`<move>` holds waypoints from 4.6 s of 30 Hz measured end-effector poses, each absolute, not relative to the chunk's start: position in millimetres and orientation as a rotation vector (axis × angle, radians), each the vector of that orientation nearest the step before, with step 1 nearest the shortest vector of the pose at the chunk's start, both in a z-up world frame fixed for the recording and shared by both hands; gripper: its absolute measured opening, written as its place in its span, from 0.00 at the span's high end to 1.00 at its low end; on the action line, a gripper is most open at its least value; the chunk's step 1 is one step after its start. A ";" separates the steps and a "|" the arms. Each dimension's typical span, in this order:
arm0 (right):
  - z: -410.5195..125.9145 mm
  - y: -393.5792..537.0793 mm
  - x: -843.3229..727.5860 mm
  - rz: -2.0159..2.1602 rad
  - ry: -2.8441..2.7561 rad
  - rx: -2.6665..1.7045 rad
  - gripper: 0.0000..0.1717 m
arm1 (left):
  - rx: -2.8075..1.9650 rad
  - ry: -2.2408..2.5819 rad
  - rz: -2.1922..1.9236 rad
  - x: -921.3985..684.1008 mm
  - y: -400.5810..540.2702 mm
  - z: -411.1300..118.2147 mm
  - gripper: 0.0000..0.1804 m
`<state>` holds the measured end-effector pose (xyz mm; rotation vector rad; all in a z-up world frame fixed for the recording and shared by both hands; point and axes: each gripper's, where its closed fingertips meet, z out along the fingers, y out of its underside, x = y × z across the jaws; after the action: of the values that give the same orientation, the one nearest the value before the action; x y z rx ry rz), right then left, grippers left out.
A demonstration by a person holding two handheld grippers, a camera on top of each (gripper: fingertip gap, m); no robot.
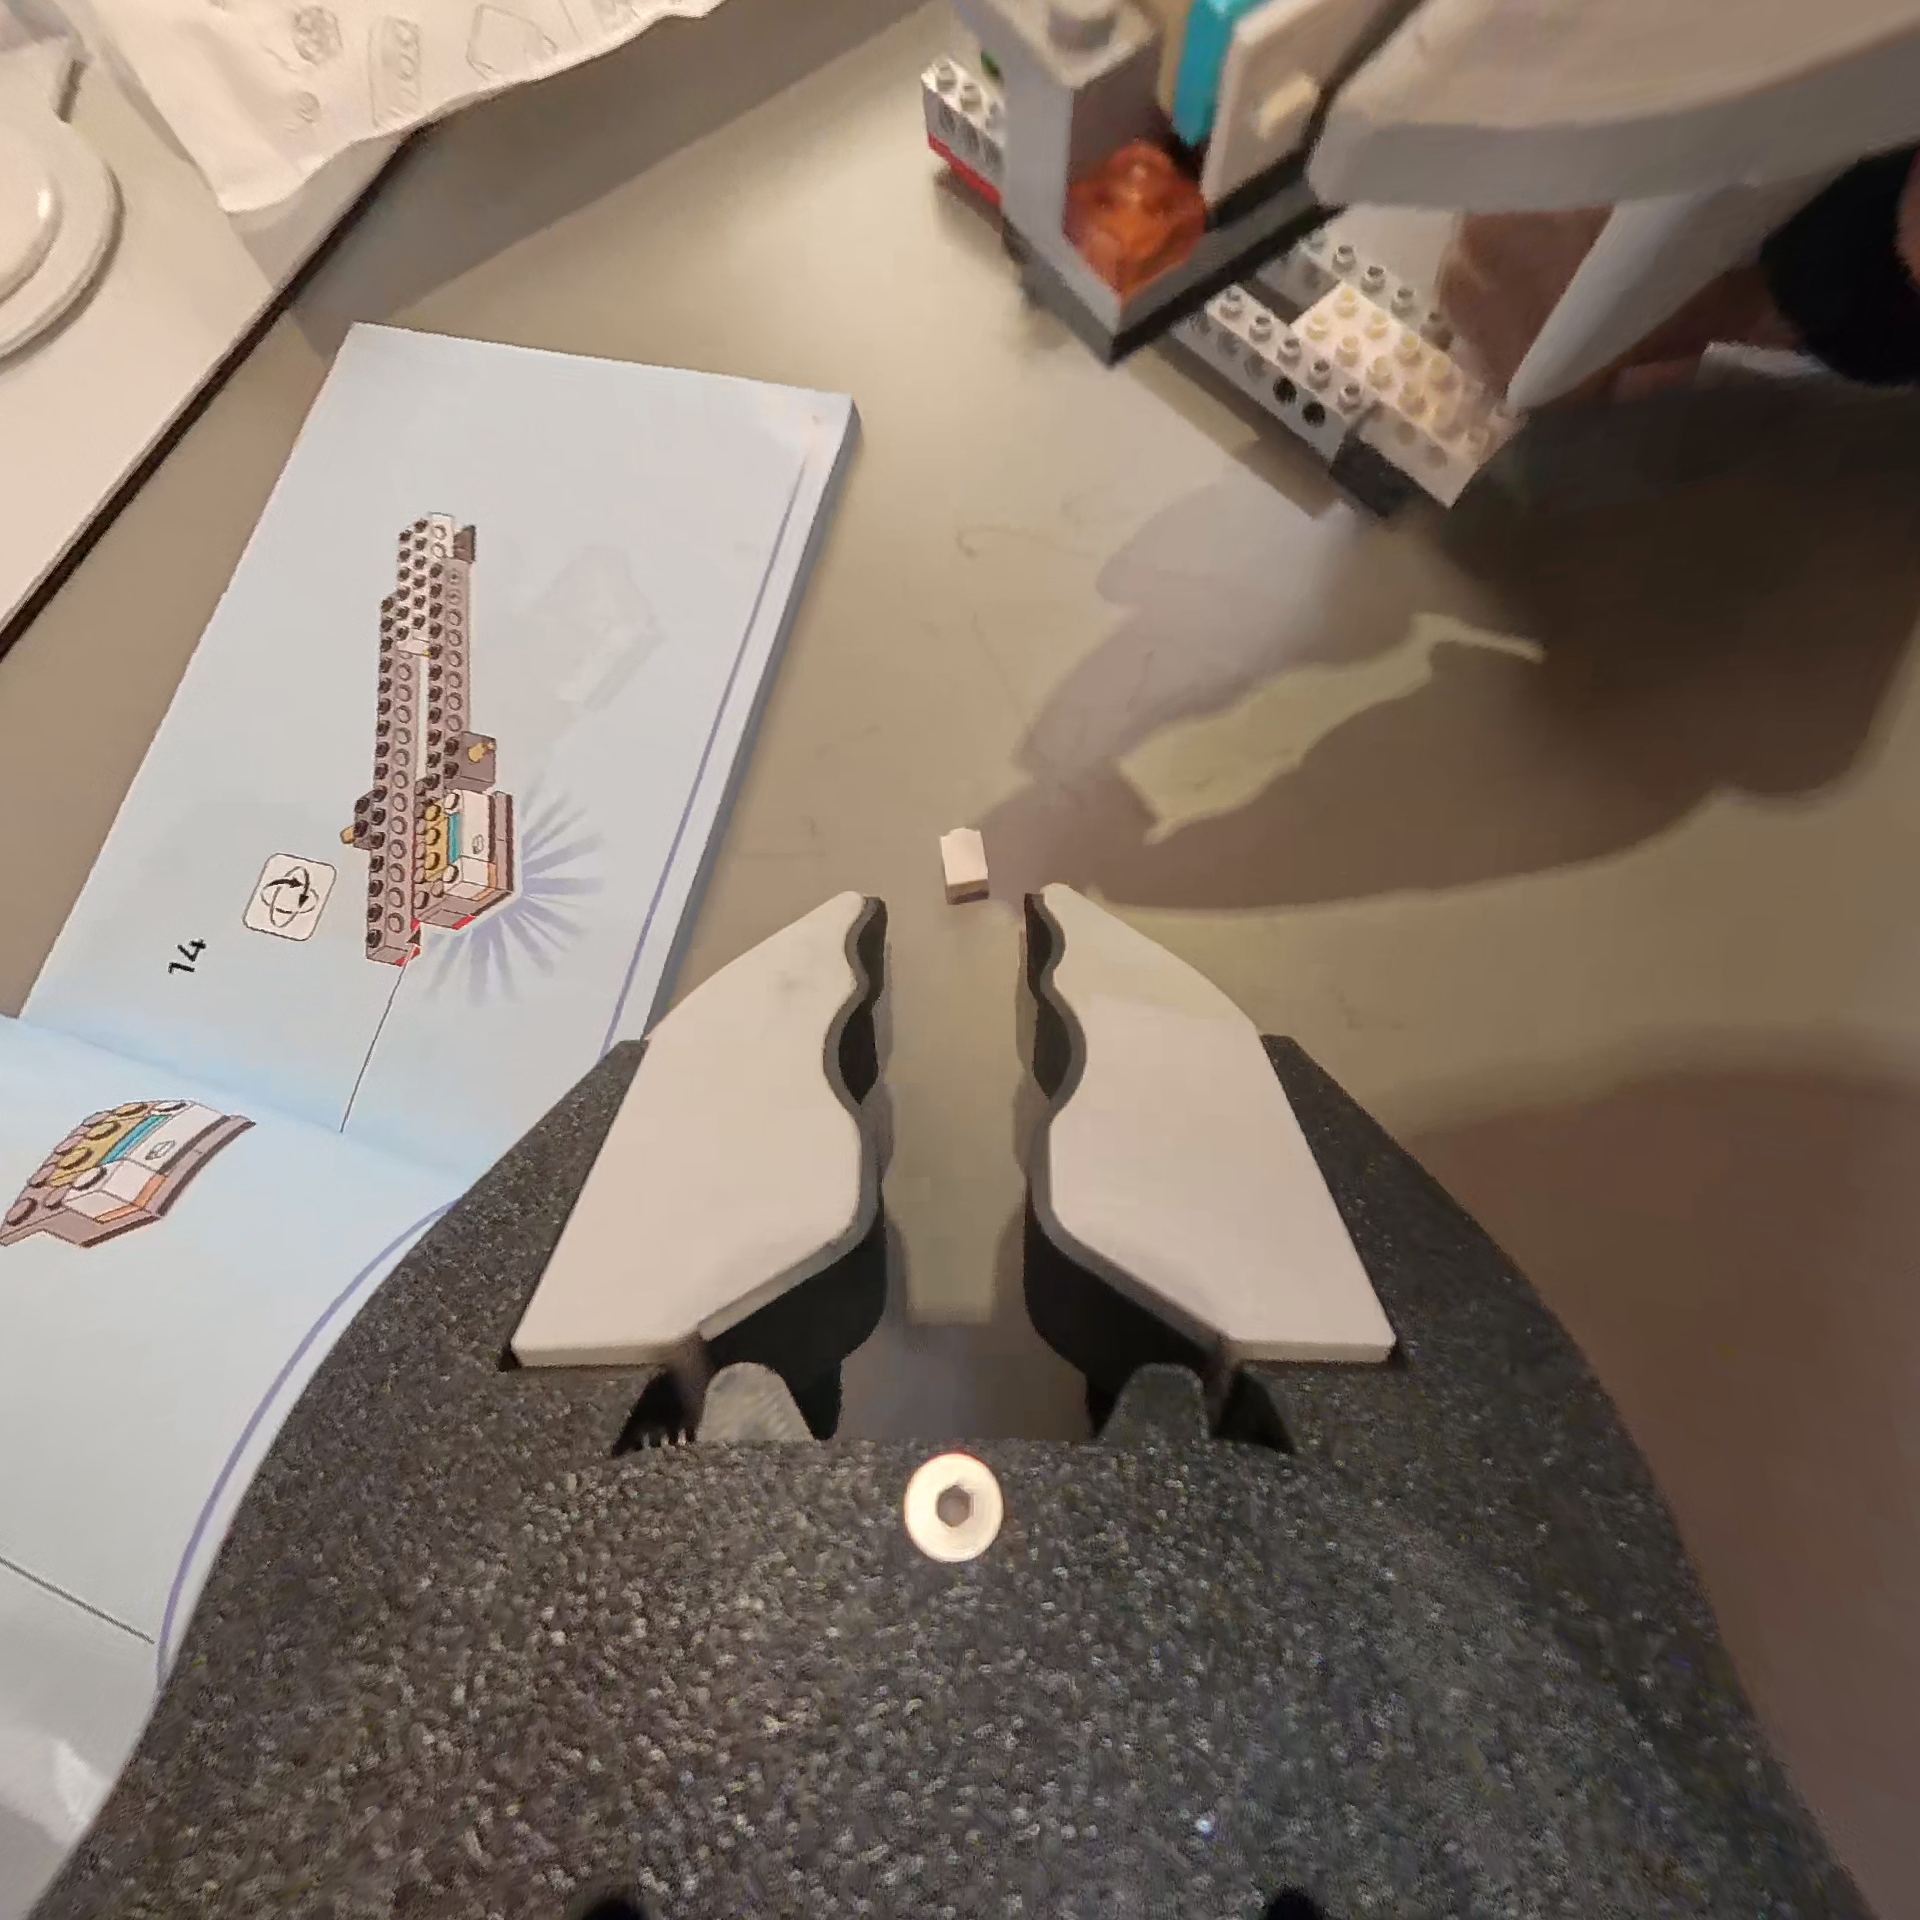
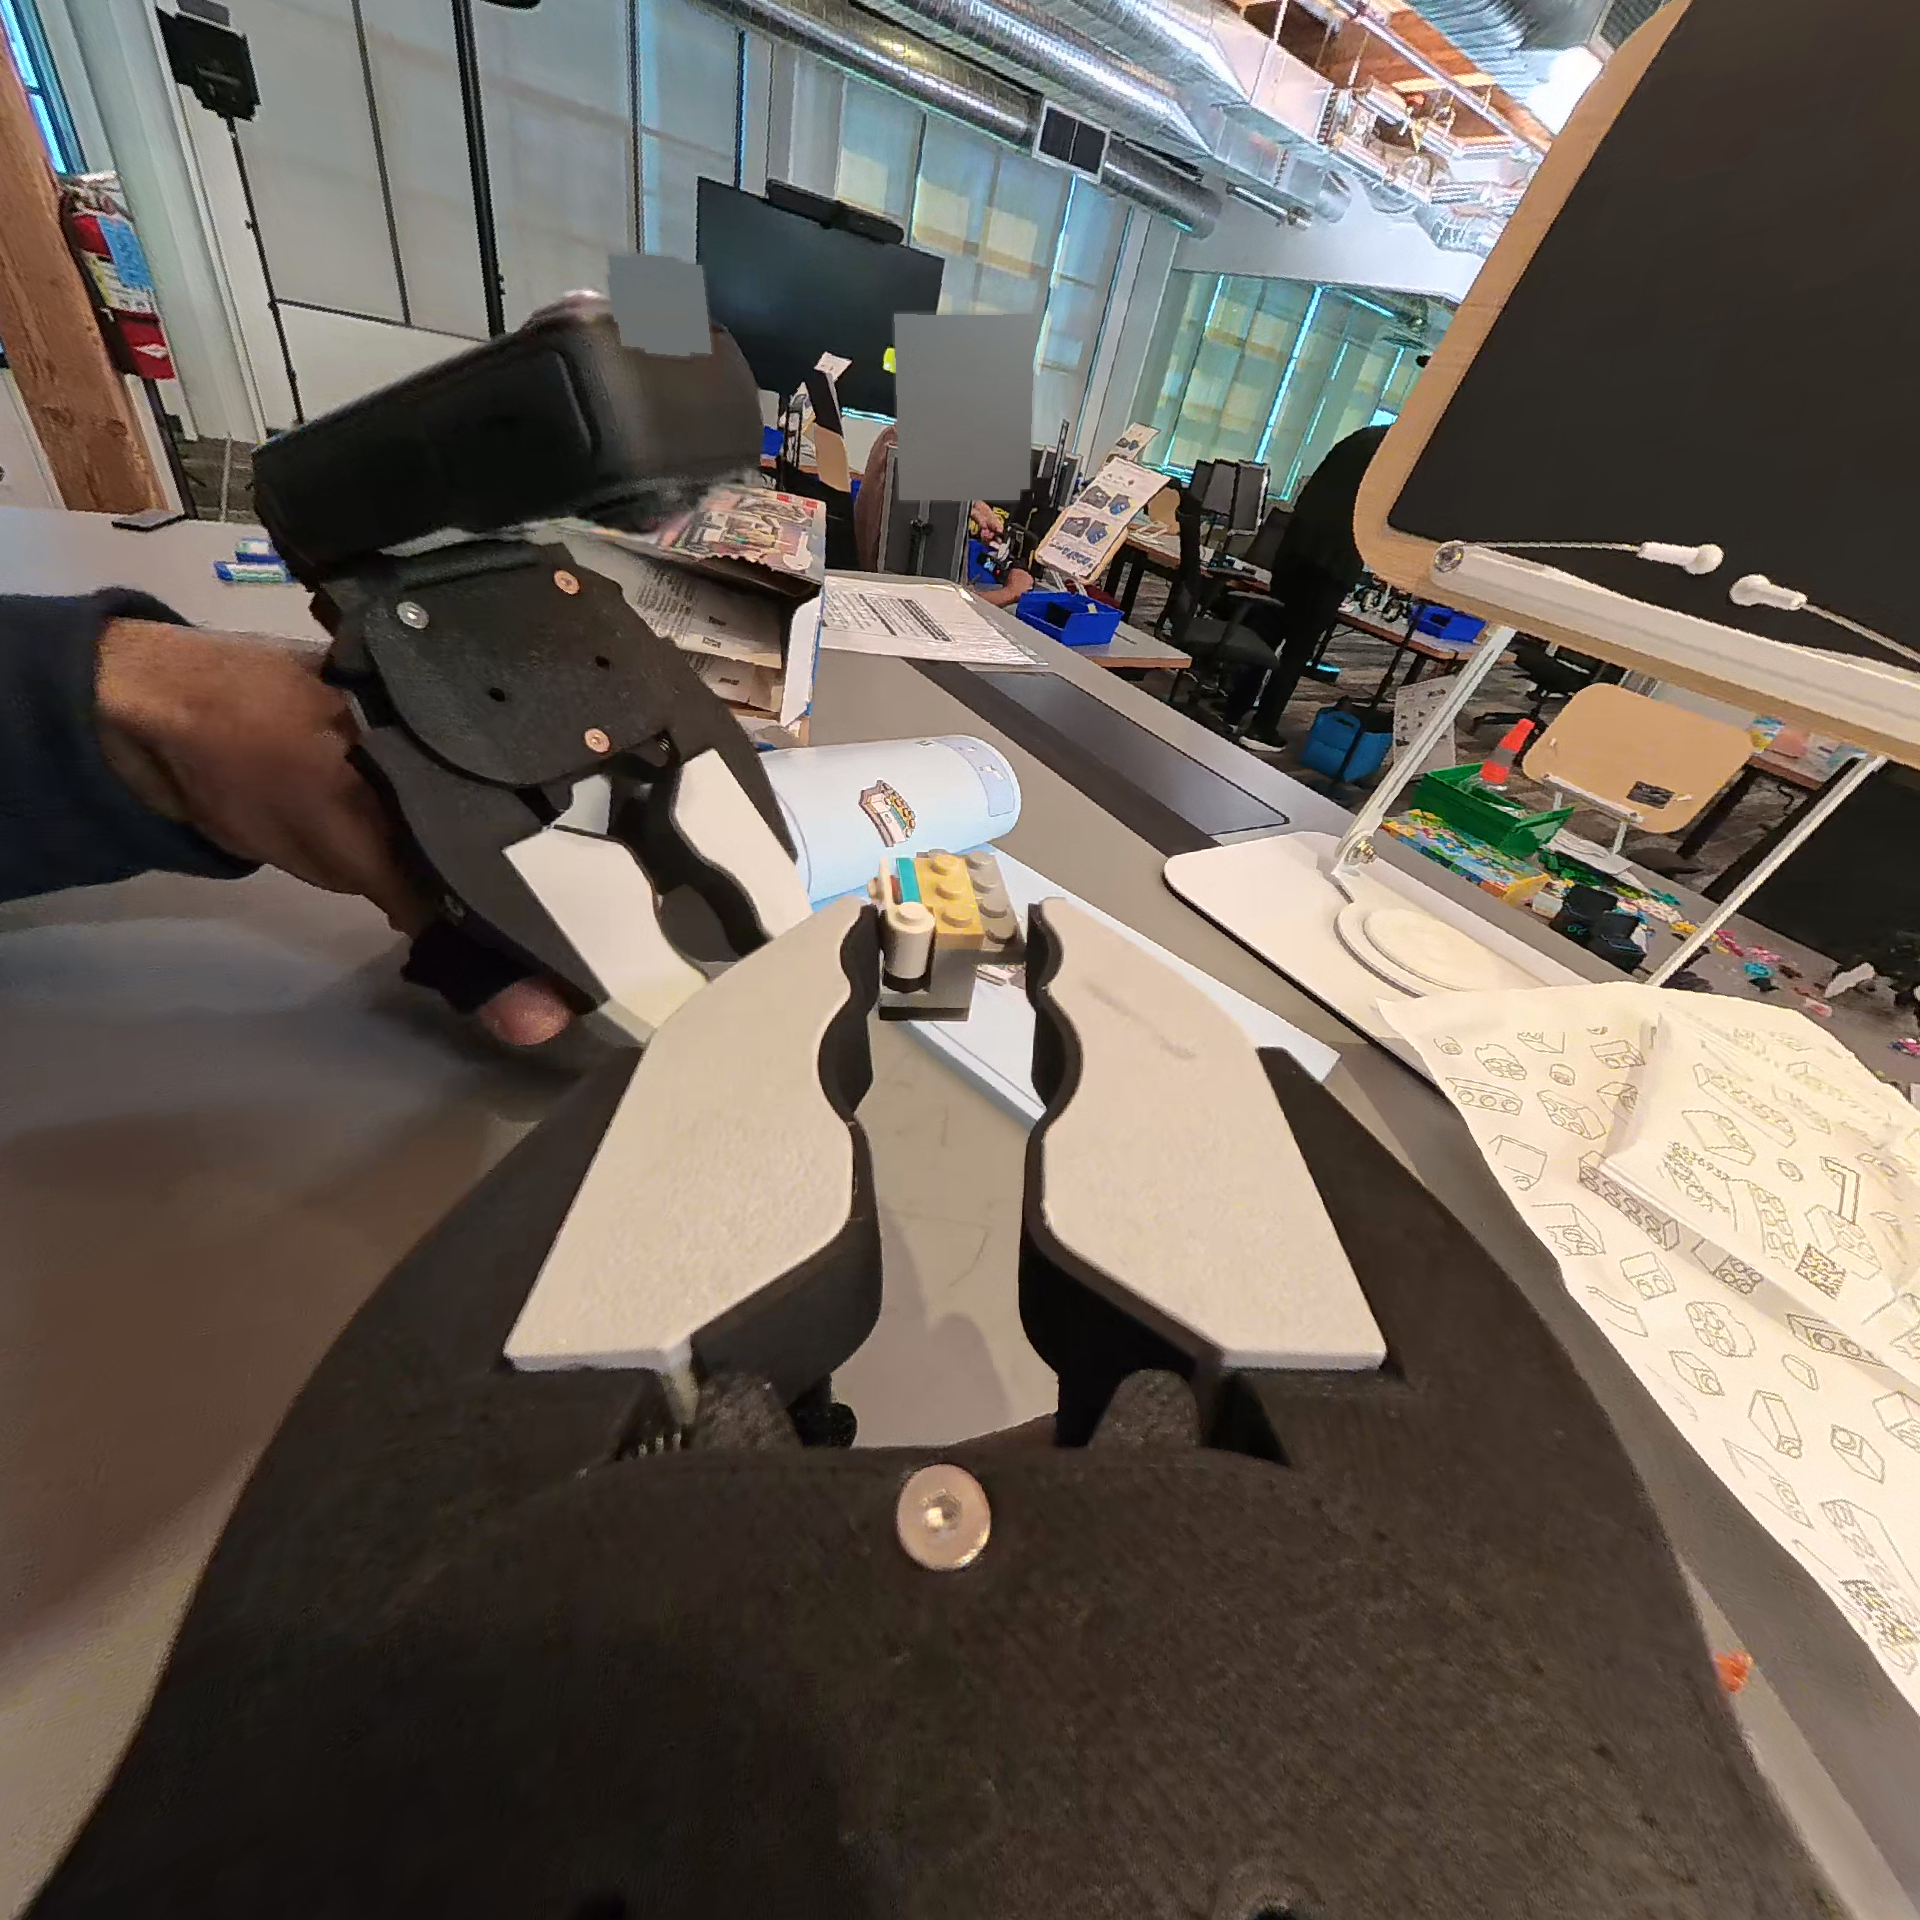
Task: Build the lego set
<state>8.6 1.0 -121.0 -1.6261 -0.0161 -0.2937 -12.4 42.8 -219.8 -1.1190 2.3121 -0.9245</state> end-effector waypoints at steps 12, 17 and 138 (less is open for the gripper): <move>-122.3 3.4 13.1 -0.367 -0.007 -1.664 0.84 | -1.173 2.234 -0.986 1.8 39.8 -209.4 0.86; -126.1 1.1 5.5 -0.395 0.025 -1.719 0.85 | -1.165 2.357 -0.866 4.5 33.9 -207.6 0.87; -105.8 -1.0 -8.0 0.375 0.377 -1.354 0.85 | -1.018 1.625 -2.236 -12.8 -2.8 -78.5 0.95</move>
<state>-8.0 -1.0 -105.8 -1.3538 0.3768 0.3751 -12.8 -2.8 -78.5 -1.0184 1.6250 -2.2363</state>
